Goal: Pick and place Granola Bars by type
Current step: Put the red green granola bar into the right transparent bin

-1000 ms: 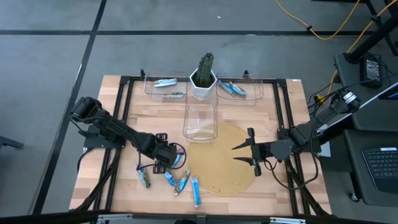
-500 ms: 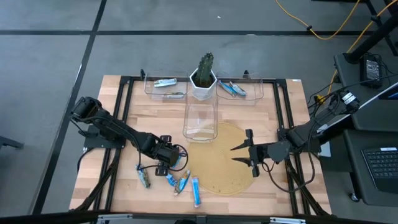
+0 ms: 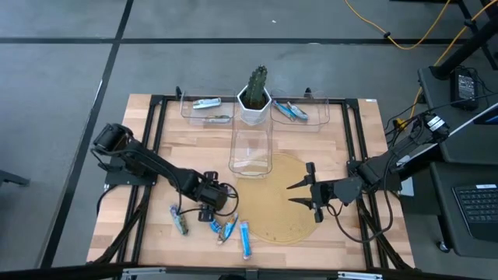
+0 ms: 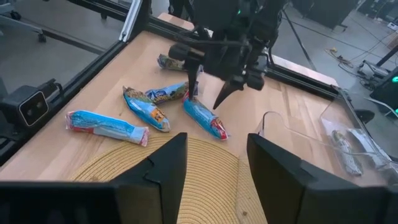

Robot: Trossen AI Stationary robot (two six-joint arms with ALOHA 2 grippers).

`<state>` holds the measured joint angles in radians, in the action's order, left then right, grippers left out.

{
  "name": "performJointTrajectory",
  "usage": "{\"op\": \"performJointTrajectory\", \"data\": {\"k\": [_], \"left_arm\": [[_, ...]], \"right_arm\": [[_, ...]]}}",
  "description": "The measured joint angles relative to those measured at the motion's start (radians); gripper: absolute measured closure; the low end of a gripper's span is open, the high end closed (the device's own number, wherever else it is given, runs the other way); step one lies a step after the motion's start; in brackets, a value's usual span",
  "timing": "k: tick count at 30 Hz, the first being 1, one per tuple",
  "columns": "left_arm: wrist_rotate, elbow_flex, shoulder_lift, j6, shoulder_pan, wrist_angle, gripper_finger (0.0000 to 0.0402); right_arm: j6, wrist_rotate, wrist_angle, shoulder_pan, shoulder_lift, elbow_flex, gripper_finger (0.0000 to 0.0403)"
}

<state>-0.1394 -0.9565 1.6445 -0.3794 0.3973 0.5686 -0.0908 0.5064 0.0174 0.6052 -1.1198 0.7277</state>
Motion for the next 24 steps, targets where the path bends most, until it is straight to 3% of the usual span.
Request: {"op": "performJointTrajectory", "data": {"k": [13, 17, 24], "left_arm": [[-0.001, 0.000, 0.061, 0.000, 0.000, 0.000, 0.0168], [-0.002, 0.000, 0.061, 0.000, 0.000, 0.002, 0.0197], [-0.009, 0.000, 0.061, 0.000, 0.000, 0.004, 0.0284]], "right_arm": [[0.000, 0.000, 0.001, 0.000, 0.000, 0.000, 0.0232], [-0.001, 0.000, 0.001, 0.000, 0.000, 0.000, 0.0232], [-0.001, -0.001, 0.002, 0.000, 0.000, 0.000, 0.0232]]}}
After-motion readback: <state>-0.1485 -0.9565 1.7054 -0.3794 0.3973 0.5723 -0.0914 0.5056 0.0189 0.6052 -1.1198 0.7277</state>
